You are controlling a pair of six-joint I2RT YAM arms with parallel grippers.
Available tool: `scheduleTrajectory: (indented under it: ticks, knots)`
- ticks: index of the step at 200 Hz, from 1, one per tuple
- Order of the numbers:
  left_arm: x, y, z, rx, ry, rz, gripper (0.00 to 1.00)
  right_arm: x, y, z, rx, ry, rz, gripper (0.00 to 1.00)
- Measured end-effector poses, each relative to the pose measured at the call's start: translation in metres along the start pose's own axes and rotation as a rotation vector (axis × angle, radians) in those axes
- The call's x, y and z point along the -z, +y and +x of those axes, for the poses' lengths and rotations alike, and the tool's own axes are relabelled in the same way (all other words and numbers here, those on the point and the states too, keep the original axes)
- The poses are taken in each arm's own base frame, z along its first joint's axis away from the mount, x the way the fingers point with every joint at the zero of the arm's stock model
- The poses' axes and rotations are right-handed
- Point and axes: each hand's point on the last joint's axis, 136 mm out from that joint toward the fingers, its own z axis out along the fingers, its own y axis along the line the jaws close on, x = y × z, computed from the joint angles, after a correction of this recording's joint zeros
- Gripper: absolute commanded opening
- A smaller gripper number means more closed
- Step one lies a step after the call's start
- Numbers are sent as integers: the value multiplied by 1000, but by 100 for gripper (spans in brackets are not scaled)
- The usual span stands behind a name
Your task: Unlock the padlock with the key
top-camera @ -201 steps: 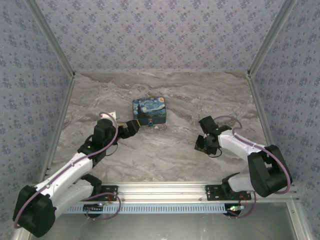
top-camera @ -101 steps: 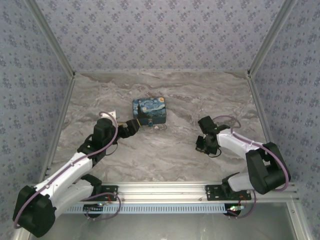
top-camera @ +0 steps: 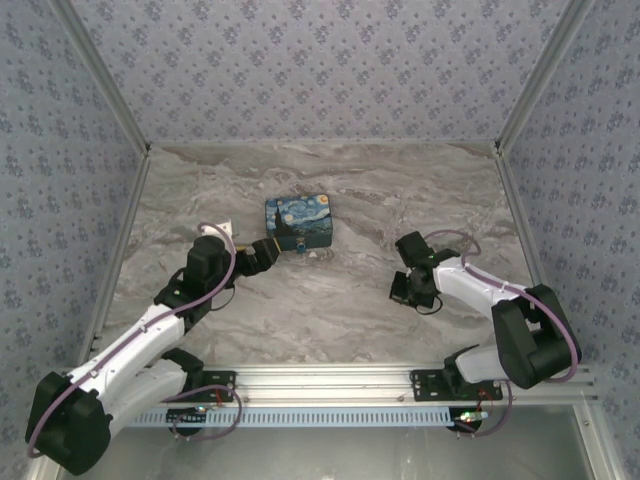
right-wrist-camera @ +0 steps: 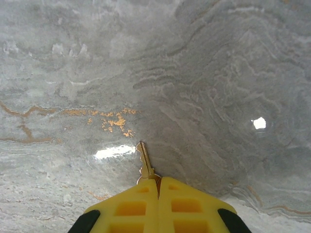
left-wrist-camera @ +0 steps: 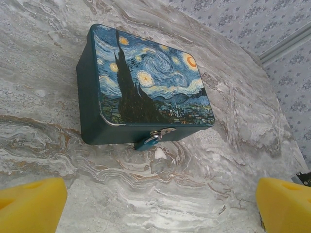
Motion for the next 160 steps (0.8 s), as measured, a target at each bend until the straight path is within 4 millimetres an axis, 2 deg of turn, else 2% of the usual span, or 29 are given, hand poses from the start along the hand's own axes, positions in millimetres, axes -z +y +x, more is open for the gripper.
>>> scheduleTrajectory:
  ticks: [53,96,160]
  knots:
    - [3,-2,-2,0,-7,7,99,3,6,-4,46,-34,-17,0]
    - [3,-4,-3,5,-3,13,99,16,18,-13,106,-123,-83,0]
    - [-1,-20,-8,65,17,63,99,40,40,-30,185,-283,-212,0]
